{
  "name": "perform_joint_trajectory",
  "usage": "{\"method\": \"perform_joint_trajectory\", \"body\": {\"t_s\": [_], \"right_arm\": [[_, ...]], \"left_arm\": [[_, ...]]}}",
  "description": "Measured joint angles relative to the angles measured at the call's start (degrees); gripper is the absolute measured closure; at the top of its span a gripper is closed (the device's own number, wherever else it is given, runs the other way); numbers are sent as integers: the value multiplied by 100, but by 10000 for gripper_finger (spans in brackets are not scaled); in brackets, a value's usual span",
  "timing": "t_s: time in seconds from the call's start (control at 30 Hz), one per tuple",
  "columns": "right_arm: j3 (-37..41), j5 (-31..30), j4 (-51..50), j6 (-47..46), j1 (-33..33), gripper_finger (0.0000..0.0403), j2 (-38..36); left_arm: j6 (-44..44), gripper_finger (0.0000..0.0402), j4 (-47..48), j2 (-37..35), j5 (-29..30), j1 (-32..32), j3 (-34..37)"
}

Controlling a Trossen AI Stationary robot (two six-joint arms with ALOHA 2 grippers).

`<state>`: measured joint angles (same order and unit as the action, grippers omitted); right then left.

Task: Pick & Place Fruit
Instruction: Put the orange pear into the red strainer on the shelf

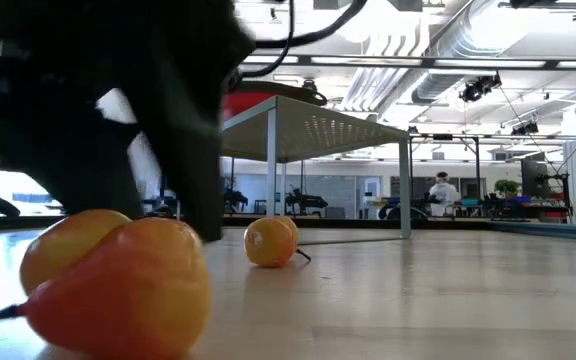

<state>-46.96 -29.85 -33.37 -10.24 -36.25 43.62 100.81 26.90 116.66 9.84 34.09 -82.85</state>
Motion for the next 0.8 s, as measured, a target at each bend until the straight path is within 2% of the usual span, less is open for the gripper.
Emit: {"method": "perform_joint_trajectory", "body": {"t_s": [0.2, 0.67, 0.8], "right_arm": [[0, -2, -2, 3, 0, 400, 0], [2, -2, 122, 118, 0, 400, 0], [1, -2, 127, 130, 1, 400, -1]], "left_arm": [[-10, 258, -188, 0, 189, -4, -2], [-43, 258, -64, -2, 210, 0, 0], [-41, 258, -8, -4, 419, -43, 0]]}}
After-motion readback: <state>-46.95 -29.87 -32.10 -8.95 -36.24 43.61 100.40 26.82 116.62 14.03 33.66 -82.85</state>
